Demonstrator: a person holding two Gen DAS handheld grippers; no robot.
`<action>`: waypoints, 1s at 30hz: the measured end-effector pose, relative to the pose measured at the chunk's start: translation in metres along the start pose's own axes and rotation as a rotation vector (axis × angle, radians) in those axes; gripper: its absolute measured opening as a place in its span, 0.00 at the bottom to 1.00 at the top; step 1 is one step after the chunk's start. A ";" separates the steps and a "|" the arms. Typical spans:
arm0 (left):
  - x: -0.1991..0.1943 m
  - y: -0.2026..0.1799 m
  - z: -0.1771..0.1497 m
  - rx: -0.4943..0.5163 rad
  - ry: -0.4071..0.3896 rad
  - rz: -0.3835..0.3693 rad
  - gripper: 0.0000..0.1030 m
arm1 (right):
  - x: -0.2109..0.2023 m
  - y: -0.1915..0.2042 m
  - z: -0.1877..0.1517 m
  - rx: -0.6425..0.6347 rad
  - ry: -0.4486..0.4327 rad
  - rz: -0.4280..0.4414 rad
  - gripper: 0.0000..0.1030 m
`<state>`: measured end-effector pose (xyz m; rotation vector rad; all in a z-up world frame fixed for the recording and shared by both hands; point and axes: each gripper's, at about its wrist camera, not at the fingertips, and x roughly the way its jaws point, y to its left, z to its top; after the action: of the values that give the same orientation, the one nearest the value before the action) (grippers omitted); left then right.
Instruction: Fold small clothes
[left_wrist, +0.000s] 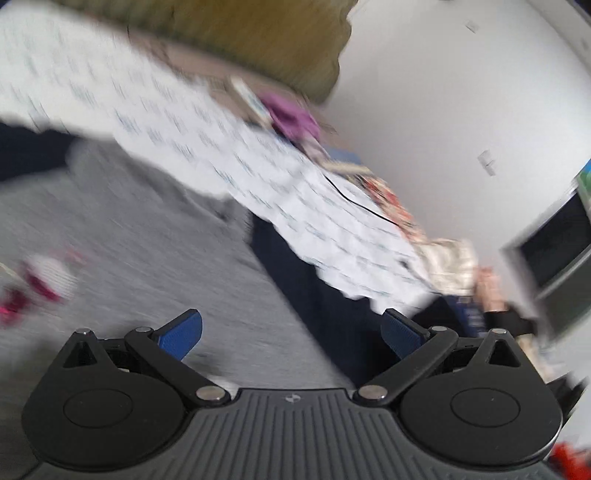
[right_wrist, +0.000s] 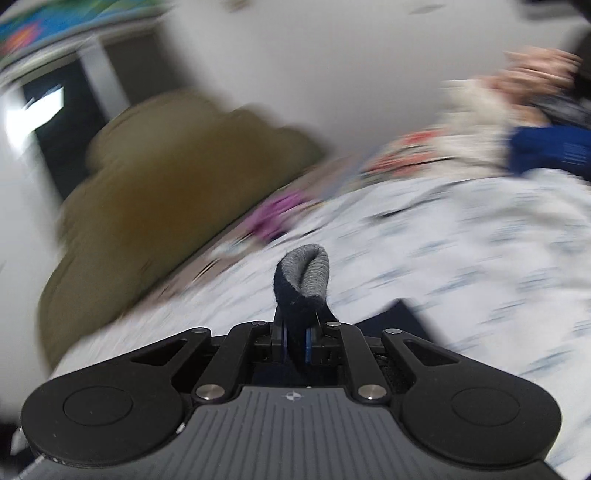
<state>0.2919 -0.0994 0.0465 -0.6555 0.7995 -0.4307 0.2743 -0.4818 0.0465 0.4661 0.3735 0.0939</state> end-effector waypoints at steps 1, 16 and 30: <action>0.008 0.003 0.002 -0.040 0.015 -0.024 1.00 | 0.007 0.023 -0.009 -0.053 0.037 0.042 0.13; 0.079 0.023 -0.019 -0.235 0.254 -0.076 0.56 | 0.004 0.111 -0.078 -0.317 0.289 0.205 0.51; -0.004 0.017 0.042 0.178 0.187 0.162 0.08 | -0.028 -0.032 0.003 0.185 0.171 0.011 0.68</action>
<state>0.3240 -0.0697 0.0589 -0.3849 0.9717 -0.4137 0.2494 -0.5168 0.0438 0.6447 0.5509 0.1106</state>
